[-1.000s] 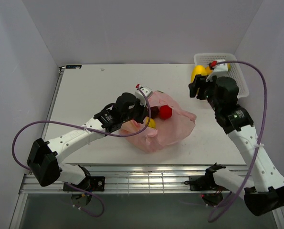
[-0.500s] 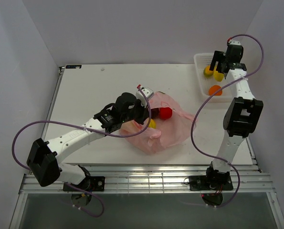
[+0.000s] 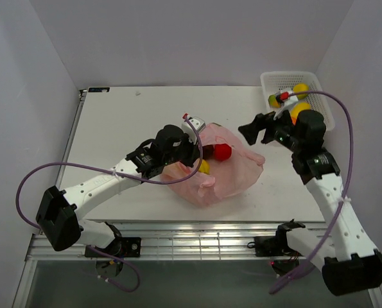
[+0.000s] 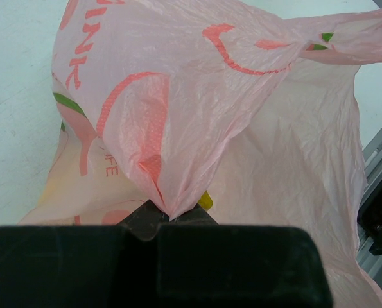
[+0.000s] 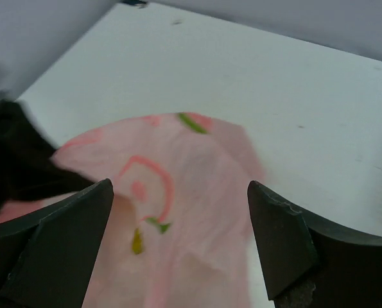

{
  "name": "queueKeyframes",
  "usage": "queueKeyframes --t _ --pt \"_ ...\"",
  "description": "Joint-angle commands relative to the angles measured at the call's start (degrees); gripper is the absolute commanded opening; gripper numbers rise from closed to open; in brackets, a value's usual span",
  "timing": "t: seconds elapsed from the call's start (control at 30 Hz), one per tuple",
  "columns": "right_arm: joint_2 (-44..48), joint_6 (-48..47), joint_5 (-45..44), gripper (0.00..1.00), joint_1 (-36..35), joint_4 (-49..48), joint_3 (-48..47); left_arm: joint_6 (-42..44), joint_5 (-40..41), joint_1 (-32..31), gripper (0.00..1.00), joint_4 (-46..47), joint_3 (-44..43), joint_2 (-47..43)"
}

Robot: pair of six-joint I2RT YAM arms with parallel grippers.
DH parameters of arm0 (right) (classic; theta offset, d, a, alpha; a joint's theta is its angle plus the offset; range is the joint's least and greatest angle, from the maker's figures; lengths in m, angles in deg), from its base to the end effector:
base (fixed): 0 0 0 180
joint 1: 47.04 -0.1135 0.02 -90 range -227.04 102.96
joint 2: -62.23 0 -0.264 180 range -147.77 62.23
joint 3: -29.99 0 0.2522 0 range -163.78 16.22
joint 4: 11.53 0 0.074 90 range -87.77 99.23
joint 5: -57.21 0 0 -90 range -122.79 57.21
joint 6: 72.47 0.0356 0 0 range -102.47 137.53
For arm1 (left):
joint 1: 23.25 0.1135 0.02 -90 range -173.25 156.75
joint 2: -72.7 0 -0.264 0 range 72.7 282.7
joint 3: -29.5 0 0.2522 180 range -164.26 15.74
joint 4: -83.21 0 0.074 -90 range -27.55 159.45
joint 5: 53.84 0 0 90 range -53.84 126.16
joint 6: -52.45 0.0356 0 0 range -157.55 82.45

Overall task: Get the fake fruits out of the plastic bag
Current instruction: Take out the fake fruit from the plastic bag.

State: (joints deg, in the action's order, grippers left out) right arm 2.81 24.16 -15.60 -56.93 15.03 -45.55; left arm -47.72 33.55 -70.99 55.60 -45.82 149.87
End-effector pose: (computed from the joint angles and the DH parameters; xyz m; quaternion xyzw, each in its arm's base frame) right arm 0.2289 0.0506 0.3912 -0.1172 0.7568 0.2046 0.6096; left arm 0.2065 -0.2297 0.3089 0.2889 0.8137 -0.2612 0.4314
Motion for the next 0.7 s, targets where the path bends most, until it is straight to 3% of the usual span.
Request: queueKeyframes --t 0.0,0.1,0.23,0.47,0.6,0.67 --pt "8.25 3.82 16.70 0.90 -7.05 -1.64 8.49 -1.25 1.12 -0.24 0.00 -1.36 -1.90 -2.02" --pt "13.79 5.84 18.05 0.90 -12.60 -0.14 12.55 -1.69 1.03 -0.24 0.00 -1.80 -1.64 -2.46" --pt "14.69 8.56 18.94 0.90 -20.32 0.74 18.96 -2.31 1.21 -0.24 0.00 -1.97 -1.72 -3.07" --pt "8.02 10.58 4.27 0.90 -26.40 -1.80 22.13 -3.18 0.77 -0.33 0.00 -3.73 -3.03 -2.81" --pt "2.83 11.91 -8.46 0.90 -31.32 -4.27 21.79 -3.79 0.32 -0.24 0.00 -3.91 -3.83 -2.20" --pt "2.11 11.13 -9.54 0.90 -34.57 -3.48 20.39 -4.15 1.38 -0.33 0.00 -5.22 -4.88 -1.23"
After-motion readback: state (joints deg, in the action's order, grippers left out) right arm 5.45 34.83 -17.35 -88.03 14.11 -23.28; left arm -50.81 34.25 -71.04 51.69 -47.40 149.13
